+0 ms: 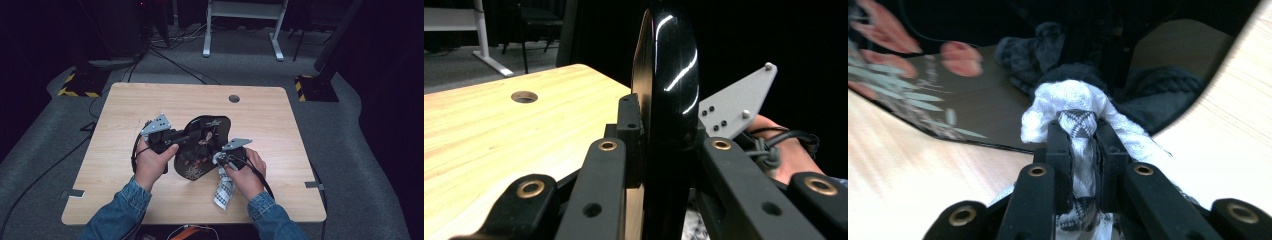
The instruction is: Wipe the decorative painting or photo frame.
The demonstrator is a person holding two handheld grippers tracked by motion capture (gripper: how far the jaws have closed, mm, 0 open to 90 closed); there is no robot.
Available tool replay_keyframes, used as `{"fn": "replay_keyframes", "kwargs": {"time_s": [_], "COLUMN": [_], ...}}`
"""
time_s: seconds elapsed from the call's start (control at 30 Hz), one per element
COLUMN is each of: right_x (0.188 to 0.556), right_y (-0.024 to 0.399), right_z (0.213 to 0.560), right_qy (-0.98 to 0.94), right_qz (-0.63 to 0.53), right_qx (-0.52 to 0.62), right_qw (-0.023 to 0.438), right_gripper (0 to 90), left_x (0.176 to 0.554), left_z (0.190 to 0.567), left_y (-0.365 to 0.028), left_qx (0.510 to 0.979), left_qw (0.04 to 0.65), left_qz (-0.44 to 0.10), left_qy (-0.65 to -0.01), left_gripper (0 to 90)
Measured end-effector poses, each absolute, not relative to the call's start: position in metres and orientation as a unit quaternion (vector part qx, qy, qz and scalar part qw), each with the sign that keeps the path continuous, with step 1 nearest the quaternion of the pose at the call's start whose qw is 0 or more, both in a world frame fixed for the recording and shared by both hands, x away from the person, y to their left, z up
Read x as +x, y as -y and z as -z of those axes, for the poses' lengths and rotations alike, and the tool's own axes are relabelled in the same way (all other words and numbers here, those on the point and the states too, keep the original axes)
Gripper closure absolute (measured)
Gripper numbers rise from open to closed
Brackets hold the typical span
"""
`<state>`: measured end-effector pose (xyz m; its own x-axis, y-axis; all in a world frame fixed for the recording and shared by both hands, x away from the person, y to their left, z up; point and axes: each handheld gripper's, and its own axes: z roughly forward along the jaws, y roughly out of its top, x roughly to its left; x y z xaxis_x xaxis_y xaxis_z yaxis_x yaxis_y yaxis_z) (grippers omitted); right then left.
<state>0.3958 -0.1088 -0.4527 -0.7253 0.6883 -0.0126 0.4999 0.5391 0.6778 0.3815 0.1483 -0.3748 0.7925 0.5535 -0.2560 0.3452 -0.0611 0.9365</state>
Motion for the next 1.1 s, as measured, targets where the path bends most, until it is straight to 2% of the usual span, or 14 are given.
{"fn": "replay_keyframes", "kwargs": {"time_s": [0.43,1.1], "right_x": [0.404,0.373], "right_y": [0.119,0.074], "right_z": [0.456,0.450], "right_qy": [-0.860,-0.882], "right_qz": [-0.320,-0.352], "right_qx": [0.362,0.291], "right_qw": [0.164,0.115], "right_gripper": [81.3,81.3], "left_x": [0.382,0.383], "left_z": [0.375,0.376], "left_y": [-0.148,-0.147], "left_qx": [0.722,0.722], "left_qw": [0.611,0.612], "left_qz": [-0.087,-0.081], "left_qy": [-0.312,-0.312], "left_gripper": [79.0,79.2]}}
